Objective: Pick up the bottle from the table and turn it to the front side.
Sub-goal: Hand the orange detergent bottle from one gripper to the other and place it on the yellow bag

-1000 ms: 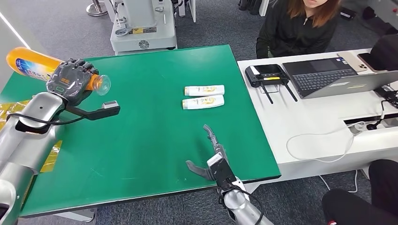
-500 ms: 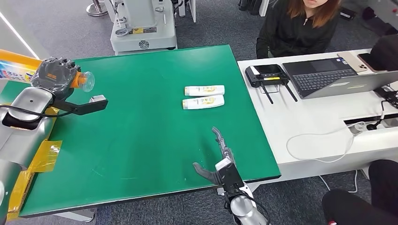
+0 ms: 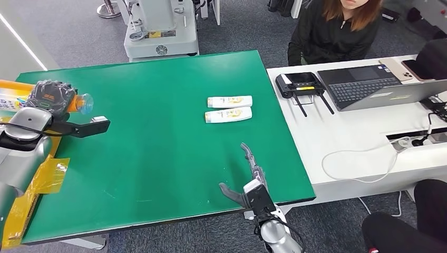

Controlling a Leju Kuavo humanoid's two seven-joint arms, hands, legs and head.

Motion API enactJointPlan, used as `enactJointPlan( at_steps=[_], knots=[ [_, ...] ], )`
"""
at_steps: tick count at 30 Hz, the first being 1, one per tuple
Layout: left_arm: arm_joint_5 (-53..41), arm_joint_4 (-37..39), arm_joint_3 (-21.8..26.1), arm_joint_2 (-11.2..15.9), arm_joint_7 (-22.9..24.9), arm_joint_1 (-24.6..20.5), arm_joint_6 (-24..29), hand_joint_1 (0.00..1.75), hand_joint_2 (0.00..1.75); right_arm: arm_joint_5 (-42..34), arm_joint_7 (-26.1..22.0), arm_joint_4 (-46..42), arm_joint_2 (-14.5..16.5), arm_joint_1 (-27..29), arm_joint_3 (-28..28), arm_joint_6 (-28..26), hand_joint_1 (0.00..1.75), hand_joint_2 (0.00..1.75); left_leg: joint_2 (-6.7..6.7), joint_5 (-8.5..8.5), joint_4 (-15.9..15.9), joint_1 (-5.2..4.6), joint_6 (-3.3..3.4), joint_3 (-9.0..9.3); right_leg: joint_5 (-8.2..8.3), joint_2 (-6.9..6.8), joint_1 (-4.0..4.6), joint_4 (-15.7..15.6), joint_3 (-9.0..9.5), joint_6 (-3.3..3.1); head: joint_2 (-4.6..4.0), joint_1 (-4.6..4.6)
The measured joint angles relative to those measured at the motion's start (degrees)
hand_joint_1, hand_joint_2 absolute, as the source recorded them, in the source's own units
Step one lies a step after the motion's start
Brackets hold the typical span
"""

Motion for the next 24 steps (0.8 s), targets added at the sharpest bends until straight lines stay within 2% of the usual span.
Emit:
enactJointPlan(
  at_steps=[5, 15, 24],
  knots=[
    [0.3, 1.4, 0.0, 0.4, 0.3, 0.0, -2.0, 1.75, 1.75, 0.0, 0.0, 0.4, 0.0, 0.0, -0.2, -0.1, 0.0, 1.75, 0.01, 0.0, 0.0, 0.0, 0.0, 0.0, 0.0, 0.01, 0.0, 0.0, 0.01, 0.0, 0.0, 0.01],
    [1.1, 3.2, 0.0, 3.3, 1.4, 0.2, -5.5, 1.75, 1.75, -0.1, -0.9, 1.6, 0.2, 0.1, -1.1, -0.6, 0.0, 1.75, -0.04, 0.0, 0.0, 0.01, 0.0, 0.0, -0.01, -0.02, 0.01, 0.0, 0.0, -0.01, 0.0, 0.0],
    [1.5, 4.3, 0.0, 3.8, 2.7, -0.1, -7.6, 1.75, 1.75, -0.1, -1.0, 2.6, 0.4, -0.1, -1.5, -1.0, 0.0, 1.75, -0.04, 0.0, 0.0, 0.0, 0.0, 0.0, -0.01, -0.03, 0.0, 0.0, 0.02, -0.01, -0.01, 0.01]
  ],
)
